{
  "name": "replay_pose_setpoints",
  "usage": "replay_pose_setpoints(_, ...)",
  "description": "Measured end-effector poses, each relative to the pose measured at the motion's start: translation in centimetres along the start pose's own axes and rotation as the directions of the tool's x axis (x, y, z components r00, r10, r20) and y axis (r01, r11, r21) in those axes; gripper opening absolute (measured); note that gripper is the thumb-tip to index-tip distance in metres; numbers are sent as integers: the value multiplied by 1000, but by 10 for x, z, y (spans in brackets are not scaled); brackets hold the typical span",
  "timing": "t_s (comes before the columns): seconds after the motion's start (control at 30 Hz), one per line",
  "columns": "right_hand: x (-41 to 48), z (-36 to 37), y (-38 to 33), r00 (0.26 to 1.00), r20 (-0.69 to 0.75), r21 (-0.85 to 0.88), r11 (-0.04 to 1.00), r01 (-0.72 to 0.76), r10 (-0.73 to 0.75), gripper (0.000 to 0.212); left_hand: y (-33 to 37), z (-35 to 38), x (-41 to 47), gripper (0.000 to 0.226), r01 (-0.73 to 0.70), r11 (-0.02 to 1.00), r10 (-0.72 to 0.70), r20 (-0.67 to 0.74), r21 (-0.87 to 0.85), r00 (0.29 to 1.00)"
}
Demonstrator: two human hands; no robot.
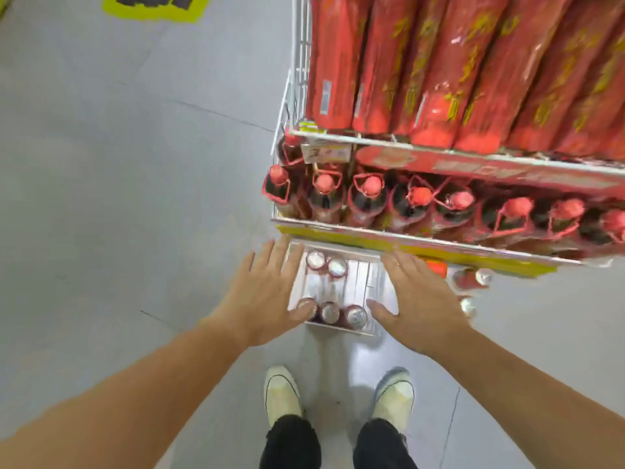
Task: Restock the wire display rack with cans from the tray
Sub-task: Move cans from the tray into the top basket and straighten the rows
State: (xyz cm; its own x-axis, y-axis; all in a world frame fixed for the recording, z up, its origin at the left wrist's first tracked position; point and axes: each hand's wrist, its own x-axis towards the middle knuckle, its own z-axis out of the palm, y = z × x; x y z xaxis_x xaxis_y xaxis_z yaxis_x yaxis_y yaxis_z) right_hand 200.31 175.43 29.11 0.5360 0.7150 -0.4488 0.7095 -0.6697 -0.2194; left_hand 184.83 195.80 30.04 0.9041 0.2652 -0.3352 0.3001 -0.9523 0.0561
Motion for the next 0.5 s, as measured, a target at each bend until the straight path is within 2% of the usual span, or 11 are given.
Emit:
replay_pose_setpoints(0.17,61,116,17,995,96,61,997,-36,30,83,-13,125,48,93,52,994,-48,49,-96,998)
replay_pose_setpoints(0.27,94,174,25,991,114,128,988,-83,68,84,-19,187,77,99,131,973,-103,152,-192,983)
replay_pose_setpoints(0.5,173,265,44,989,119,227,967,-118,93,82,-37,294,145,88,187,962,-138,239,-198,961)
